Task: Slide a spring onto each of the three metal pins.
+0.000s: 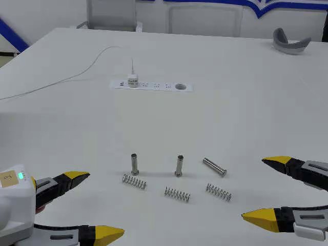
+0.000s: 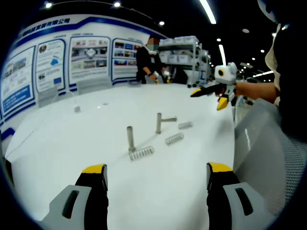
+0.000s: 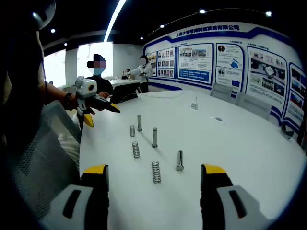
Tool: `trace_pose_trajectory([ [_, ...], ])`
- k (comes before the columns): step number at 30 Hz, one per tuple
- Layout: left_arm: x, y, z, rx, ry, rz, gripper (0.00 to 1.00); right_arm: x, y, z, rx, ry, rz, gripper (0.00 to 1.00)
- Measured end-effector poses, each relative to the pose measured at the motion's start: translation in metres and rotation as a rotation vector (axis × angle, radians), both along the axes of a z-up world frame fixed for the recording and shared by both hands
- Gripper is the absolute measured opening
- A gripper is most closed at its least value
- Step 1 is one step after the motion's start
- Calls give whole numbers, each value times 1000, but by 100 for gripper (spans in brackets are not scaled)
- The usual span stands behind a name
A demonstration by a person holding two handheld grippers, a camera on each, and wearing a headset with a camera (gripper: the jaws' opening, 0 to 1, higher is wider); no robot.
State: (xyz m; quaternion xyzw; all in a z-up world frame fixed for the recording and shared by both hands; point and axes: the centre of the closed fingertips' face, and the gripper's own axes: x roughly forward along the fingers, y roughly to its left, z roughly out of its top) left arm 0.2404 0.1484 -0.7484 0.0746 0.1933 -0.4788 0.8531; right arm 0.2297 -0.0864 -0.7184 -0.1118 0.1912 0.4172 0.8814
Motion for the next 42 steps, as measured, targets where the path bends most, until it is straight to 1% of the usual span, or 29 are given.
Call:
trace_pose_trajectory([
  [14, 0, 1, -1, -10, 7, 9, 85, 3, -4, -1, -13, 5, -19, 77],
  [22, 0, 0, -1, -13, 8, 12, 85, 8, -5, 2, -6, 11, -40, 73],
  [26, 0, 0, -2, -12, 9, 13, 84, 11, -6, 2, -14, 36, -50, 68],
  [29, -1, -1, -2, -13, 11, 13, 84, 14, -3, 4, 0, 41, -46, 67],
  [32, -1, -1, -2, -12, 10, 13, 84, 17, -1, 3, -15, 48, -43, 63],
  [34, -2, -2, -2, -14, 13, 13, 84, 20, -2, 1, -26, 69, -51, 61],
  [36, -2, -1, -2, -14, 12, 15, 84, 23, -2, 1, -25, 95, -59, 59],
  [42, -2, -1, -3, -15, 14, 21, 84, 36, -1, 5, -46, 93, -64, 51],
])
